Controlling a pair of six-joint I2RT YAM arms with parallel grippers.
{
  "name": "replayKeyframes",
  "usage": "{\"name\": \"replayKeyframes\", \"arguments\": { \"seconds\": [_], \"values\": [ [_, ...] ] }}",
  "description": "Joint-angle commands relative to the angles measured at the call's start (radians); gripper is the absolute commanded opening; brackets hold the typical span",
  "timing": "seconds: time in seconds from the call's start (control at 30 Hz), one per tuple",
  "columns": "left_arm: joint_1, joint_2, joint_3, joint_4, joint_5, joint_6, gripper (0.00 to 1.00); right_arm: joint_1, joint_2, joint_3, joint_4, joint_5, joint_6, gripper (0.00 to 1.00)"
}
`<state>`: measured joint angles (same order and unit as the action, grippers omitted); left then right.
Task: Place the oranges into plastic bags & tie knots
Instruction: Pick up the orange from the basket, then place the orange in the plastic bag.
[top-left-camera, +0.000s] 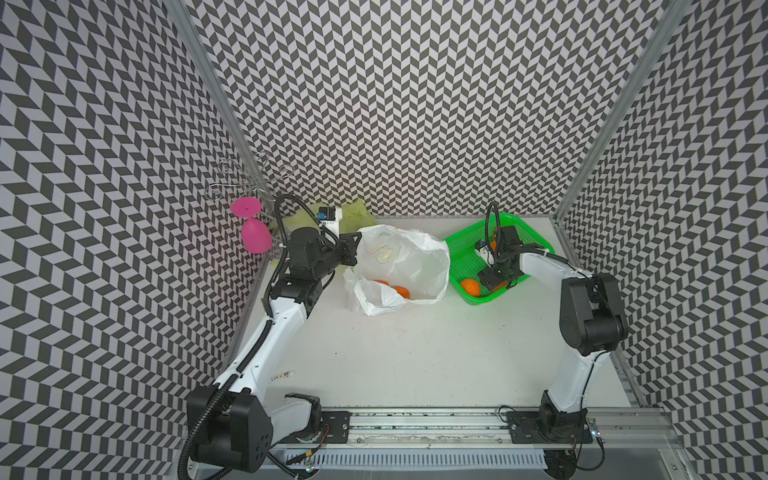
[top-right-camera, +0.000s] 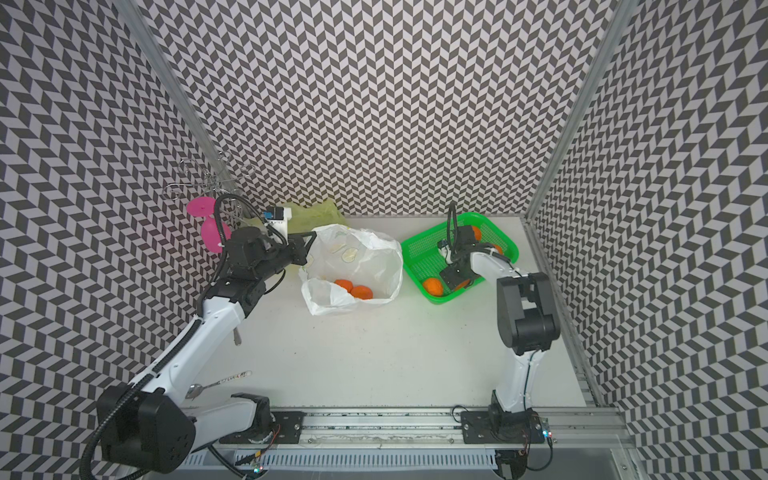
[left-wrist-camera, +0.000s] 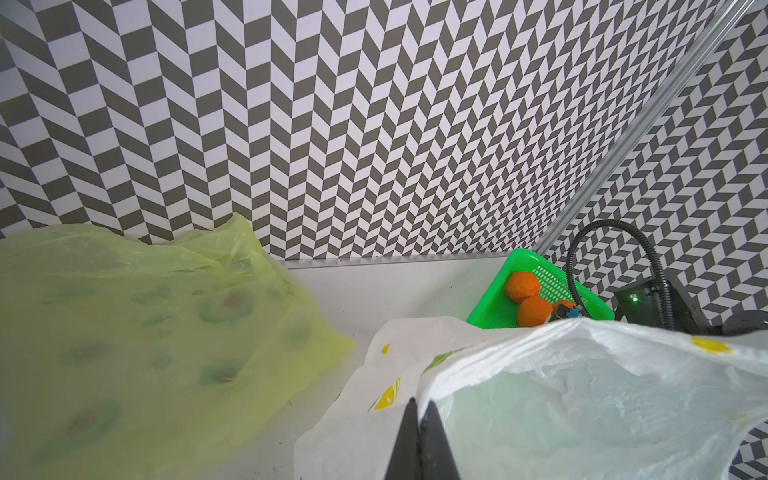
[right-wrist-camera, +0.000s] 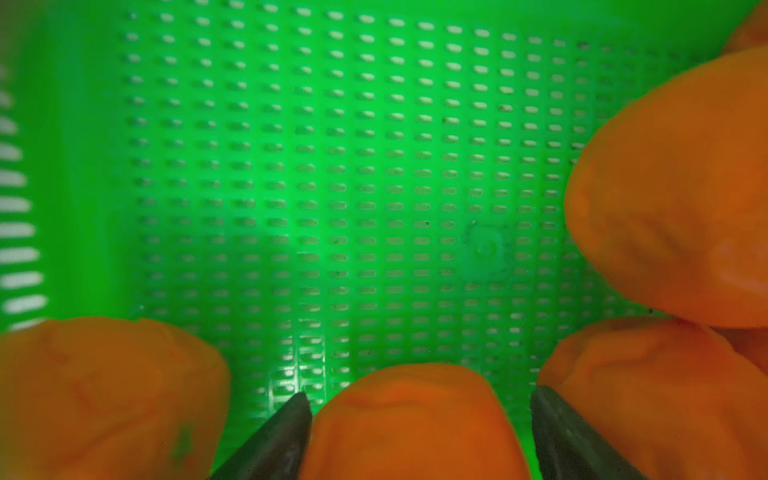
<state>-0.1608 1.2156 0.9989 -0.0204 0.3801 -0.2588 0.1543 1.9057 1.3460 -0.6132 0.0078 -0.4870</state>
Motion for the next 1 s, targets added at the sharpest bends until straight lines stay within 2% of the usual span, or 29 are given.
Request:
{"name": "replayKeyframes", "arguments": {
  "seconds": [0.0,0.1,0.3,0.43,0.53,0.6,0.67,0.77,0.87,0.97],
  "values": [
    [0.009,-0.02,-0.002,0.025,0.017,-0.006,0.0,0.001,0.015,0.035,-0.029,-0.026,-0.007,0.71],
    [0.009,-0.012,0.001,0.025,0.03,-0.015,0.0,0.002,-0.026,0.075,-0.053,-0.106,-0.005,0.6],
    [0.009,-0.012,0.0,0.029,0.04,-0.02,0.0,-0.011,-0.265,0.039,-0.068,-0.277,-0.029,0.52],
    [0.009,-0.008,0.001,0.028,0.039,-0.02,0.0,-0.012,-0.442,-0.039,-0.118,-0.505,-0.105,0.5],
    [0.009,-0.003,0.002,0.022,0.038,-0.02,0.0,-0.001,-0.572,-0.108,-0.175,-0.709,-0.221,0.5],
    [0.009,-0.001,0.003,0.02,0.042,-0.02,0.0,0.057,-0.638,-0.123,-0.223,-0.776,-0.295,0.51],
    [0.009,-0.001,0.0,0.022,0.051,-0.018,0.0,0.182,-0.671,-0.096,-0.238,-0.767,-0.304,0.52],
    [0.007,0.007,0.0,0.029,0.081,-0.021,0.0,0.35,-0.639,0.007,-0.192,-0.759,-0.234,0.52],
    [0.006,0.017,0.0,0.031,0.116,-0.026,0.0,0.461,-0.54,0.143,-0.13,-0.726,-0.144,0.52],
    [0.004,0.021,-0.005,0.037,0.141,-0.025,0.0,0.507,-0.435,0.222,-0.025,-0.598,-0.026,0.52]
  ]
}}
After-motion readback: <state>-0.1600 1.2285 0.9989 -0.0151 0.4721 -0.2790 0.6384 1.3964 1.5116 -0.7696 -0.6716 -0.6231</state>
